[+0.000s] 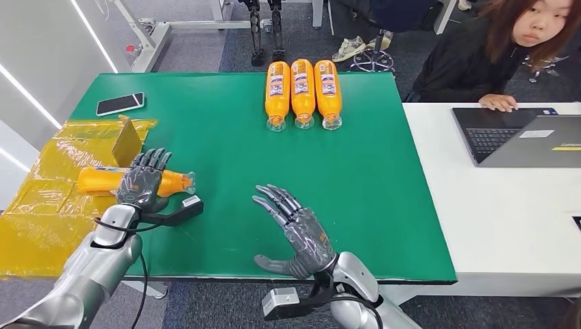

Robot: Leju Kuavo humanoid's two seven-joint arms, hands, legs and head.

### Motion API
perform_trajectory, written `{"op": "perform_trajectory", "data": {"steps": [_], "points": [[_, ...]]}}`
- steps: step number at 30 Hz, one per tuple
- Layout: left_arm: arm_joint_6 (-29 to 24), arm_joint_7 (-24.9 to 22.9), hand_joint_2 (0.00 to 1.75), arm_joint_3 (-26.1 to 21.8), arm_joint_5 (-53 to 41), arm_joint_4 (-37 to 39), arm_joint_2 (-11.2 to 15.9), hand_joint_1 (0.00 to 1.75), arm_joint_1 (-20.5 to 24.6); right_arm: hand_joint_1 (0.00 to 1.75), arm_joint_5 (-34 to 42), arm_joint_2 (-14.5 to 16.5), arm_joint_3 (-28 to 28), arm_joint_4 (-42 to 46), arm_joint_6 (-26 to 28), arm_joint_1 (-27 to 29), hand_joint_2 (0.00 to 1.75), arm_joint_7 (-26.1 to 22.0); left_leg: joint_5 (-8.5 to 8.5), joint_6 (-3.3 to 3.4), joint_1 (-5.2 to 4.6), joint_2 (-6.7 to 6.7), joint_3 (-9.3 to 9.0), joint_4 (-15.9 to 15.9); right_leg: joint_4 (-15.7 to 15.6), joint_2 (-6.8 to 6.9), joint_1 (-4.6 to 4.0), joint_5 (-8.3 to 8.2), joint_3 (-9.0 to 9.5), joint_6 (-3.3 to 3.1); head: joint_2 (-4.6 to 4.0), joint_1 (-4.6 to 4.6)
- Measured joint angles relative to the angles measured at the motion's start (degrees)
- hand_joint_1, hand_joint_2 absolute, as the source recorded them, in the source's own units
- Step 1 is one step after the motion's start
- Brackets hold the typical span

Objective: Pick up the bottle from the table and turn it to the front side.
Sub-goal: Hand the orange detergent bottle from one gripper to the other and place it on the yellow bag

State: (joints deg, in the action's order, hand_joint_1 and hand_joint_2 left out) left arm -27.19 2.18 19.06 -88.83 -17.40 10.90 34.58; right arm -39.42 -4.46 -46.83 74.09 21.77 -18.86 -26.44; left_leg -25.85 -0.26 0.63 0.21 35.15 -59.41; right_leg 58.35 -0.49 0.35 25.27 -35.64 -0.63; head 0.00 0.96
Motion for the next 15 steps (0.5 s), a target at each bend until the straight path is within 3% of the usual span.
{"op": "perform_trajectory", "data": {"steps": [11, 15], "points": [[-5.2, 1.9, 1.75, 0.0, -0.4, 0.0, 1.3, 0.00, 0.7, 0.00, 0.0, -0.3, 0.0, 0.4, 0.0, 0.5, 1.75, 0.2, 0.00, 0.00, -0.01, 0.00, 0.01, 0.0, 0.0, 0.00, 0.00, 0.00, 0.00, 0.00, 0.00, 0.00], [-11.0, 9.3, 1.75, -1.5, 4.5, -1.4, 1.3, 0.00, 0.6, 0.00, 0.2, -0.5, 0.1, 0.6, 0.6, 0.6, 1.75, 0.4, 0.00, 0.00, -0.01, 0.00, 0.01, 0.0, 0.0, 0.00, 0.00, 0.00, 0.00, 0.00, 0.00, 0.00]]}}
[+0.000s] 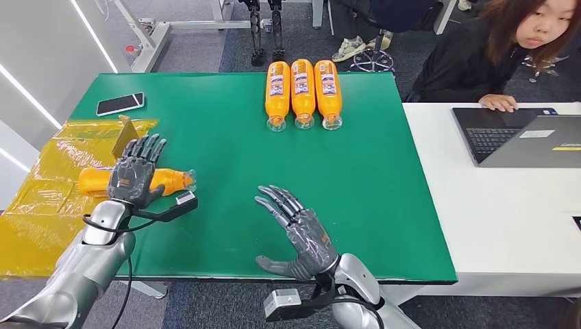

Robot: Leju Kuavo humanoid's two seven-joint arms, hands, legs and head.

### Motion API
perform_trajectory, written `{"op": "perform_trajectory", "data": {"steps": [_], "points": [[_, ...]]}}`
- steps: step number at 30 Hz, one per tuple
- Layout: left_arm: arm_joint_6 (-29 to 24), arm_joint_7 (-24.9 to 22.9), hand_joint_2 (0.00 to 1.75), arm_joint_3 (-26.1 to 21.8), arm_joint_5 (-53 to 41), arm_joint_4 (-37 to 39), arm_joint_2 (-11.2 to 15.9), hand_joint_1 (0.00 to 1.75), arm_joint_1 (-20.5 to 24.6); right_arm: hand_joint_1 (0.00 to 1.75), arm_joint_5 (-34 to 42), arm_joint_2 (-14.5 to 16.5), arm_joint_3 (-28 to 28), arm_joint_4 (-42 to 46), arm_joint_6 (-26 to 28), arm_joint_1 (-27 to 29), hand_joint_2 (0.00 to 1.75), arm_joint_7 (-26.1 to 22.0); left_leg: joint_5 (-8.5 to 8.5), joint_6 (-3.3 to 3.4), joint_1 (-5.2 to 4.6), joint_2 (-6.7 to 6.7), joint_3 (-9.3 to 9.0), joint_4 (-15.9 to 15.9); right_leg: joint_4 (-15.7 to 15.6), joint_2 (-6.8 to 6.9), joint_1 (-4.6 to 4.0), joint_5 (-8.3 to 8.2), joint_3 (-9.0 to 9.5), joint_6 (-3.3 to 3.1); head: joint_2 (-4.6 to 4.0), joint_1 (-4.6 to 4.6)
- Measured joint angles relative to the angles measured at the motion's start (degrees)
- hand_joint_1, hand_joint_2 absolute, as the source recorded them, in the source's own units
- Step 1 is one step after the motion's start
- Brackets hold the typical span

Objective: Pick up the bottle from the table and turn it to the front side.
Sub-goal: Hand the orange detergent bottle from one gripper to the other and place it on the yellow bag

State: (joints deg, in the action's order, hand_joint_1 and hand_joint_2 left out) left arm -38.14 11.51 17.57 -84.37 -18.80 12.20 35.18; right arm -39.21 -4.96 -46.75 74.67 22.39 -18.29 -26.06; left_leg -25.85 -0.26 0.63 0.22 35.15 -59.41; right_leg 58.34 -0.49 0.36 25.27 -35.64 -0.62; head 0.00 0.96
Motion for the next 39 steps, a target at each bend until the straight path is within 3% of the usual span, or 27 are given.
{"op": "perform_trajectory", "data": {"steps": [4, 8, 16, 20, 29, 35, 39], "points": [[-1.3, 12.1, 1.75, -4.0, 12.1, -5.7, -0.6, 0.00, -1.7, 0.00, 0.0, -0.2, 0.7, 0.1, 1.2, 0.4, 1.75, 0.1, -0.01, 0.00, -0.01, 0.00, 0.00, 0.0, 0.0, 0.00, 0.00, 0.00, 0.00, 0.00, 0.00, -0.01], [2.6, 17.1, 1.75, -5.6, 21.6, -15.7, -2.3, 0.00, -6.6, 0.00, -1.2, -0.3, 2.3, 0.3, 2.2, 1.4, 1.75, 0.8, -0.03, -0.02, -0.02, 0.01, 0.01, 0.0, 0.0, 0.01, 0.01, 0.02, 0.00, 0.02, 0.00, 0.00], [11.2, 23.0, 1.75, -5.2, 34.1, -33.0, -6.1, 0.00, -15.1, 0.00, -2.2, -0.6, 5.8, 0.8, 3.7, 3.0, 1.75, 0.9, -0.11, 0.03, -0.03, -0.03, 0.02, 0.0, -0.1, -0.01, 0.01, 0.02, 0.01, 0.03, 0.00, 0.00], [17.3, 25.5, 1.75, -2.7, 41.2, -40.1, -8.9, 0.00, -18.2, 0.00, -1.9, -0.6, 8.1, 2.1, 4.2, 3.7, 1.75, 0.6, -0.12, 0.05, -0.04, -0.02, 0.02, 0.0, -0.1, 0.00, 0.01, 0.02, 0.01, 0.03, 0.00, 0.00], [22.2, 28.7, 1.75, 3.0, 56.8, -48.3, -14.8, 0.00, -22.7, 0.00, 5.2, -1.6, 12.3, 5.0, 8.9, 6.3, 1.75, -5.6, -0.17, 0.08, -0.04, -0.02, 0.02, 0.0, -0.1, 0.00, 0.02, 0.04, 0.01, 0.06, 0.00, -0.01], [29.3, 28.7, 1.75, 4.4, 63.4, -51.4, -18.2, 0.00, -23.9, 0.00, 8.8, -2.3, 14.6, 10.5, 13.2, 10.0, 1.75, -8.0, -0.20, 0.05, -0.03, -0.01, 0.02, 0.0, -0.1, 0.02, 0.02, 0.06, 0.01, 0.08, 0.00, -0.01], [36.7, 28.7, 1.75, 5.3, 70.2, -52.7, -19.7, 0.00, -24.8, 0.00, 8.2, -2.5, 15.3, 14.7, 15.4, 13.7, 1.75, -9.7, -0.25, 0.10, -0.03, 0.01, 0.03, 0.0, -0.1, 0.05, 0.02, 0.10, 0.03, 0.12, 0.00, 0.00]]}}
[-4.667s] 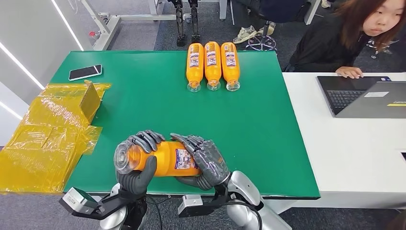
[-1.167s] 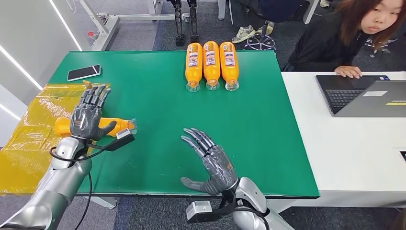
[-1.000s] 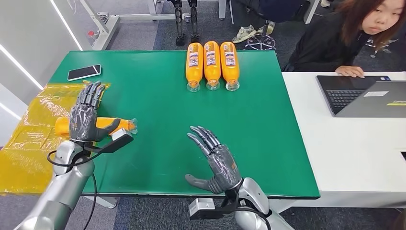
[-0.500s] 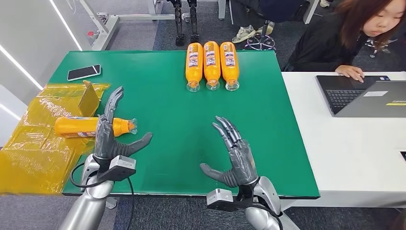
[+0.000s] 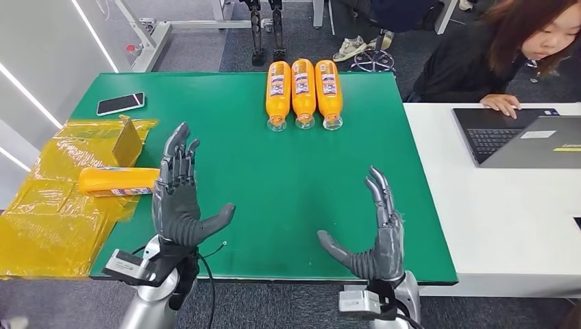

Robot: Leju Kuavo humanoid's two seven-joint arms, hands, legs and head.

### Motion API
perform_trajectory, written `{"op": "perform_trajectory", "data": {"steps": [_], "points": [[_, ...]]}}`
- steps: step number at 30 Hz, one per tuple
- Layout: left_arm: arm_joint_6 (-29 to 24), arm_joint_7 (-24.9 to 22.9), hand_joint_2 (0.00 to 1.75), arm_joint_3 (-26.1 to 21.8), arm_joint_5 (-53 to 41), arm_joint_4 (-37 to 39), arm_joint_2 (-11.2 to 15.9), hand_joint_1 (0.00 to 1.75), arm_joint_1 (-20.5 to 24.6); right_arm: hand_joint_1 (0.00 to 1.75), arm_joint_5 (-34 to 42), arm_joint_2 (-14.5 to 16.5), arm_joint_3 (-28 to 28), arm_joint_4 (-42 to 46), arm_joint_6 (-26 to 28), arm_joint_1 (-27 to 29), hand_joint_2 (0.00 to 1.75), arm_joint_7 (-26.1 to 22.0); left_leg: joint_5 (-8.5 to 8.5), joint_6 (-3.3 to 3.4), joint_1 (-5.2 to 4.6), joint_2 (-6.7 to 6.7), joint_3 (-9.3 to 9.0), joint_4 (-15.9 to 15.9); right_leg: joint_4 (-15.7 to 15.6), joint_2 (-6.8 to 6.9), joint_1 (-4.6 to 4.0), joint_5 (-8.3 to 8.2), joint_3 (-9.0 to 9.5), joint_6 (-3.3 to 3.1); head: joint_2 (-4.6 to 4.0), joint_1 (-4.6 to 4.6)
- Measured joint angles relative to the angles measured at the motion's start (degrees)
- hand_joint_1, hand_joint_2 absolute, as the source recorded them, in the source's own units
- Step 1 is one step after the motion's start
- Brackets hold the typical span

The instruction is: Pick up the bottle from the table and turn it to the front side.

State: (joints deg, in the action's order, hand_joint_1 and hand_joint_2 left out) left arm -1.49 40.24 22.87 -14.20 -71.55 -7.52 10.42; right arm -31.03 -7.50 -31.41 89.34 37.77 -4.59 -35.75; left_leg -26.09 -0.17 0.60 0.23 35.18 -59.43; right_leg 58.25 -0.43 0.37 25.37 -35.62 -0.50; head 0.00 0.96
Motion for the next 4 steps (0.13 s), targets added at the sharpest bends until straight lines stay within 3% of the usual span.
{"op": "perform_trajectory", "data": {"steps": [4], "points": [[5.7, 0.0, 1.75, 0.3, 3.8, -0.9, -1.4, 0.00, -1.6, 0.00, -4.1, 0.2, 0.0, 3.8, 0.5, 3.2, 1.75, 0.3, -0.06, 0.04, 0.00, -0.03, 0.00, 0.0, 0.0, -0.02, 0.00, 0.03, 0.00, -0.02, 0.00, -0.01]]}}
